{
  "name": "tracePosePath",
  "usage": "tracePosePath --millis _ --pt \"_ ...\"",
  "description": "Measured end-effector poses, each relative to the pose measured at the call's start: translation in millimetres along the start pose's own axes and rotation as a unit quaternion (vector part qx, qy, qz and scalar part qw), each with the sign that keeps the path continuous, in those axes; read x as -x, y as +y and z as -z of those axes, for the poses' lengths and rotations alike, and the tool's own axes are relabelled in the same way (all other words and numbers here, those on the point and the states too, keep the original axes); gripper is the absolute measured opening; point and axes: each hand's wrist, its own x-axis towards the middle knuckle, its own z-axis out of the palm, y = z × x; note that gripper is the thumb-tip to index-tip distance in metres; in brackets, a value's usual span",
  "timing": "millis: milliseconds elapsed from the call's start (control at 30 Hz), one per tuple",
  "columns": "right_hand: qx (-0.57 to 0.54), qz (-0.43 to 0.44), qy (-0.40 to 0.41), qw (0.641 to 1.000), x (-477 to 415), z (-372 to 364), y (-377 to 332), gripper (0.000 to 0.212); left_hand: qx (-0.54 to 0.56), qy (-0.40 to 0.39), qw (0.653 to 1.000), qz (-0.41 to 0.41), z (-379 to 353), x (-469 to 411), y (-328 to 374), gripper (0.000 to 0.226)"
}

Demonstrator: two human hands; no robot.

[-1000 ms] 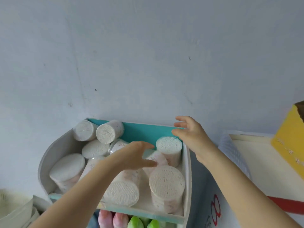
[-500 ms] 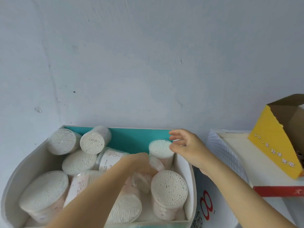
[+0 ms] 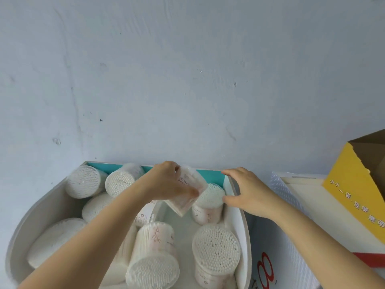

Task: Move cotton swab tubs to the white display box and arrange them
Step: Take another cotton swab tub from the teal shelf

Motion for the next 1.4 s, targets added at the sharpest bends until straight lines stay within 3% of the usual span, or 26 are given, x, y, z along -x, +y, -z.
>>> tracePosePath --millis 100,200,333,433,867,1100,1400 --pt "-0.066 0.014 -0.063 0.996 -3 5 -3 0.093 0.057 0.011 0.998 -0.029 5 6 5 0.061" --pt "-0.206 0.020 -0.101 0.973 -5 3 -9 0.104 0.211 -0.025 0.976 -0.038 4 13 10 0.063" --pt "-0.369 0.015 -0.090 0.925 -8 -1 -16 0.118 0.369 -0.067 0.926 -0.049 0 18 12 0.055" --pt "-0.380 0.022 -0.073 0.922 -8 -5 -20 0.119 0.417 -0.083 0.904 -0.048 -2 19 9 0.058" --pt "-0.327 0.054 -0.024 0.943 -1 -25 -30 0.111 0.424 -0.067 0.901 -0.061 -2 29 -4 0.064" --pt "-0.386 0.046 -0.023 0.921 9 -24 -26 0.110 0.362 -0.145 0.912 -0.127 5 35 -15 0.074" --pt "-0.417 0.019 0.001 0.909 37 -13 -9 0.114 0.359 -0.209 0.894 -0.165 -13 30 -5 0.083"
